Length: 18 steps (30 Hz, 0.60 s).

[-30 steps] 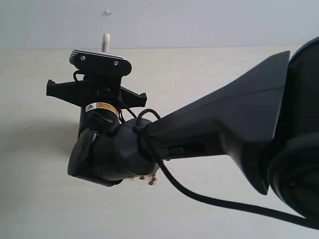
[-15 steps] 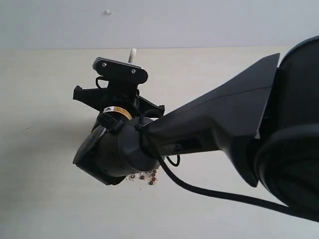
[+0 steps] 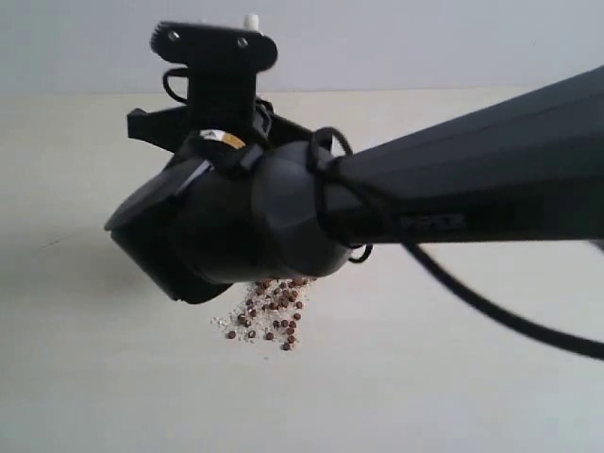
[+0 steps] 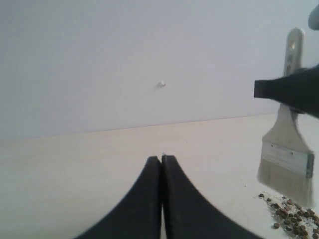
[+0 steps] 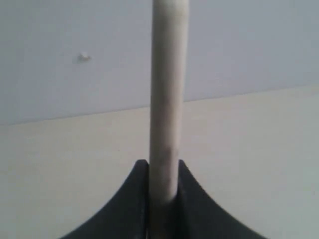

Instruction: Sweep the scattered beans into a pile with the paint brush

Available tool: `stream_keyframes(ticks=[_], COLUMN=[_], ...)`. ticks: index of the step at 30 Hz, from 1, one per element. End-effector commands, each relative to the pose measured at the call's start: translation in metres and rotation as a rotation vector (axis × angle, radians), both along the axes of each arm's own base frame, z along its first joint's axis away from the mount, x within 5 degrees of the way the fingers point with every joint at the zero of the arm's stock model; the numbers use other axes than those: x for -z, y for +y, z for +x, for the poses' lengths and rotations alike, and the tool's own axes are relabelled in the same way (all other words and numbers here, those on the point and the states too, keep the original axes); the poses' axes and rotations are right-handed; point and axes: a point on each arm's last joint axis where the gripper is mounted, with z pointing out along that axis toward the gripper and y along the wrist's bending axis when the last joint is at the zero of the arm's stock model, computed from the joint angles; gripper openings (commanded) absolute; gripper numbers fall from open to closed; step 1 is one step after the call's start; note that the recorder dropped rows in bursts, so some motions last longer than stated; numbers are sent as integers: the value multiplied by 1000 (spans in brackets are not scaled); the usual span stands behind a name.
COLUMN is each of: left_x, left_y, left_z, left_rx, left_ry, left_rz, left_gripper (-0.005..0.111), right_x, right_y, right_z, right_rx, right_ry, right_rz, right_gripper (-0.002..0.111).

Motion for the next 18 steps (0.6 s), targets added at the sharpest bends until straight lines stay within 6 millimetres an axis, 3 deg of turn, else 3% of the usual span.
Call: stream_keyframes(ticks=[1, 5, 11, 18], left_x=[0, 0, 0, 0], left_y=[0, 0, 0, 0], left_z=[0, 0, 0, 0], left_rx=[2, 2, 2, 2], left_ry=[0, 0, 0, 0], left_rz=[-8, -8, -8, -8], left_gripper=[0, 0, 0, 0], right_x=[-38, -43, -17, -17], right_y=[10, -10, -39, -67], right_z=[-8, -2, 28, 59], right_rx=[-321, -371, -760, -1019], right_ry=[-82, -140, -181, -336], right_rz=[-239, -431, -631, -579], right_gripper=[0, 0, 0, 0])
